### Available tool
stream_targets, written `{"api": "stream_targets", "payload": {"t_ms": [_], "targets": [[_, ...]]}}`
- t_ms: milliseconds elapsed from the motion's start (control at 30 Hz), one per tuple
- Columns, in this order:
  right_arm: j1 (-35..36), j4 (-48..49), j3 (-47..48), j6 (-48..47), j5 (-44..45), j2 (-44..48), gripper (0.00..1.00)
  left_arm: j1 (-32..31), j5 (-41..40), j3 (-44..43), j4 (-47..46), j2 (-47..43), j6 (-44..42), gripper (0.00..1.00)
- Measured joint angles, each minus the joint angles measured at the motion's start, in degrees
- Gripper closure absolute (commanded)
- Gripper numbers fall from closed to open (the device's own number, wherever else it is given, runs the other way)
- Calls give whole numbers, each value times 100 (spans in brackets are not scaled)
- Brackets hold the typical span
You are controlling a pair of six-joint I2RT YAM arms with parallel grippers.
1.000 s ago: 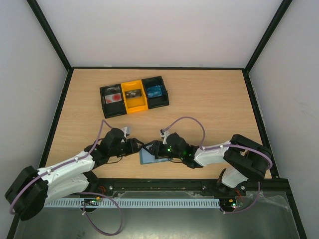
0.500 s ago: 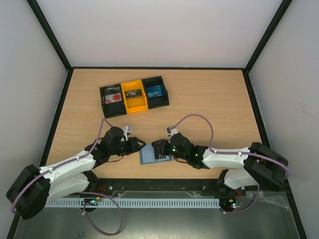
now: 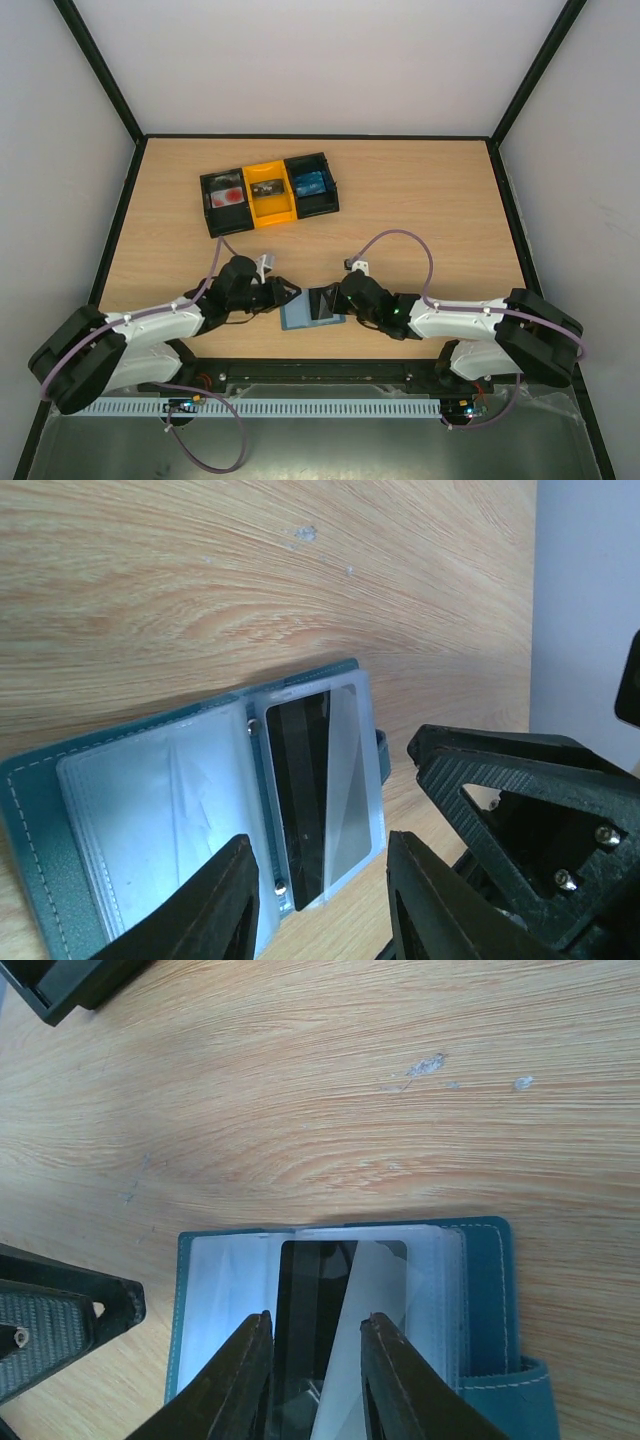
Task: Take the credit cards out of the card holder
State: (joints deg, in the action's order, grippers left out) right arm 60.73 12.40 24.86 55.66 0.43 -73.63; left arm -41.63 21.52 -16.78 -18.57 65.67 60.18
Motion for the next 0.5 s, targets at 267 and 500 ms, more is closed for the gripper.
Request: {"api": "stream_targets", "payload": {"t_ms": [267,500], "targets": [[0,17,-55,2,50,-109,80,-24,0,68,-389,372,83,62],[0,118,-229,83,7,-302,84,-131,17,81,-726,752,116,62]]}}
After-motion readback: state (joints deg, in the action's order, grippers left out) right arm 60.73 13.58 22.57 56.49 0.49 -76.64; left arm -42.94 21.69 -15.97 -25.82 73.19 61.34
